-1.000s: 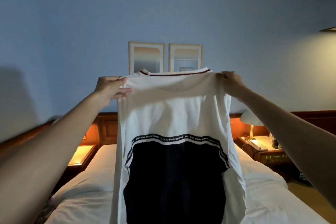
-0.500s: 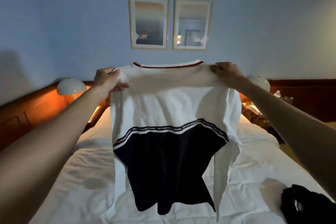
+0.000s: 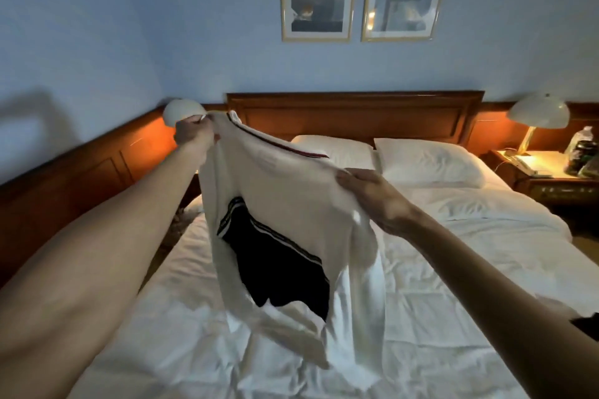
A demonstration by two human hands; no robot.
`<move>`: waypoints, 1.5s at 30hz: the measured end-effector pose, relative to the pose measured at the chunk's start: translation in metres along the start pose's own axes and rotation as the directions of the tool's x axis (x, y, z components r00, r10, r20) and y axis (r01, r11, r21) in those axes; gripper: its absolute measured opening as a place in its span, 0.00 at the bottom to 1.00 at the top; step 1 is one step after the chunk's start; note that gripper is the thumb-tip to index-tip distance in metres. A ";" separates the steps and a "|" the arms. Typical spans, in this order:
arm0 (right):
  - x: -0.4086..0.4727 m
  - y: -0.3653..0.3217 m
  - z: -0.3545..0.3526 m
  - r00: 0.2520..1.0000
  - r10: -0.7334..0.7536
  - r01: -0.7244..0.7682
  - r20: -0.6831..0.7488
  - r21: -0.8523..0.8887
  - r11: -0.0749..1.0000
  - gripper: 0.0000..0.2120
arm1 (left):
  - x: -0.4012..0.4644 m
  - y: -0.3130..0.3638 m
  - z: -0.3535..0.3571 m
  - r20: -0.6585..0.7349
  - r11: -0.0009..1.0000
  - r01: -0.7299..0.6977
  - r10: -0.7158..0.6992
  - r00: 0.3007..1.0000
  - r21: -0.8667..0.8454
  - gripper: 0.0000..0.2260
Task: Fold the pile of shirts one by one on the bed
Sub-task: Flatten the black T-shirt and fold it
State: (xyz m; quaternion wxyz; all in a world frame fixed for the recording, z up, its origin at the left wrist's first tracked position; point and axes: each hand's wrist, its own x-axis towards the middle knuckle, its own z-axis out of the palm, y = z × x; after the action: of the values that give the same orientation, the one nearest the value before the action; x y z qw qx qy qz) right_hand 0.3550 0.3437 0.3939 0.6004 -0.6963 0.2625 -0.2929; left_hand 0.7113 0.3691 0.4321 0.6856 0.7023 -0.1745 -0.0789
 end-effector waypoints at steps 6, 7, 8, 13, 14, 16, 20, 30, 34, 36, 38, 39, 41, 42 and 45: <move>-0.005 -0.013 0.018 0.991 -0.032 -0.003 0.127 0.267 0.964 0.15 | -0.012 0.090 0.046 0.031 0.975 -0.214 0.213 0.977 0.062 0.11; -0.007 -0.013 0.012 0.991 -0.034 -0.008 0.129 0.307 0.952 0.16 | -0.018 0.100 0.066 0.055 0.967 -0.247 0.243 0.968 0.068 0.12; -0.009 -0.011 0.004 0.992 -0.033 -0.008 0.118 0.331 0.944 0.17 | -0.026 0.106 0.086 0.095 0.960 -0.271 0.264 0.960 0.069 0.11; -0.032 0.035 -0.069 0.989 0.125 -0.089 -0.080 0.356 0.930 0.15 | -0.082 0.069 0.214 0.359 0.942 -0.324 0.274 0.892 0.087 0.11; -0.040 0.054 -0.087 0.978 0.171 -0.123 -0.115 0.342 0.932 0.14 | -0.097 0.048 0.243 0.415 0.944 -0.314 0.247 0.876 0.101 0.11; -0.058 0.097 -0.124 0.945 0.269 -0.199 -0.183 0.331 0.923 0.13 | -0.130 -0.003 0.297 0.506 0.943 -0.292 0.176 0.844 0.158 0.10; -0.105 0.220 -0.191 0.811 0.511 -0.399 -0.284 0.371 0.839 0.11 | -0.211 -0.128 0.392 0.622 0.921 -0.242 0.000 0.783 0.305 0.08; -0.190 0.555 -0.257 0.333 0.790 -0.738 -0.514 0.380 0.558 0.14 | -0.383 -0.473 0.516 0.674 0.827 -0.188 -0.276 0.686 0.529 0.11; -0.187 0.594 -0.271 0.296 0.746 -0.807 -0.597 0.261 0.529 0.16 | -0.398 -0.530 0.537 0.717 0.814 -0.287 -0.211 0.665 0.506 0.15; -0.183 0.596 -0.279 0.303 0.711 -0.814 -0.634 0.216 0.540 0.18 | -0.400 -0.542 0.550 0.701 0.775 -0.319 -0.213 0.680 0.545 0.13; -0.182 0.604 -0.286 0.309 0.688 -0.803 -0.657 0.207 0.559 0.19 | -0.401 -0.547 0.569 0.678 0.743 -0.340 -0.204 0.706 0.577 0.11; -0.182 0.607 -0.289 0.319 0.678 -0.795 -0.663 0.203 0.572 0.18 | -0.402 -0.548 0.580 0.674 0.736 -0.351 -0.191 0.714 0.580 0.11; -0.182 0.612 -0.296 0.324 0.656 -0.781 -0.682 0.199 0.592 0.18 | -0.406 -0.549 0.602 0.672 0.726 -0.368 -0.174 0.720 0.581 0.11; -0.182 0.613 -0.301 0.327 0.645 -0.775 -0.691 0.194 0.601 0.18 | -0.410 -0.550 0.613 0.676 0.723 -0.376 -0.168 0.718 0.579 0.11; -0.181 0.614 -0.321 0.309 0.603 -0.763 -0.736 0.186 0.619 0.16 | -0.425 -0.548 0.641 0.705 0.729 -0.396 -0.165 0.690 0.558 0.10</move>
State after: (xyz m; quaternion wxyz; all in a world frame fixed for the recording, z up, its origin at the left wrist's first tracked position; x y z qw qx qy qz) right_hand -0.0100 0.1678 -0.1961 0.4312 -0.3881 0.7795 -0.2363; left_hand 0.1684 -0.0814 -0.1958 0.2631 0.7989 -0.4898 -0.2294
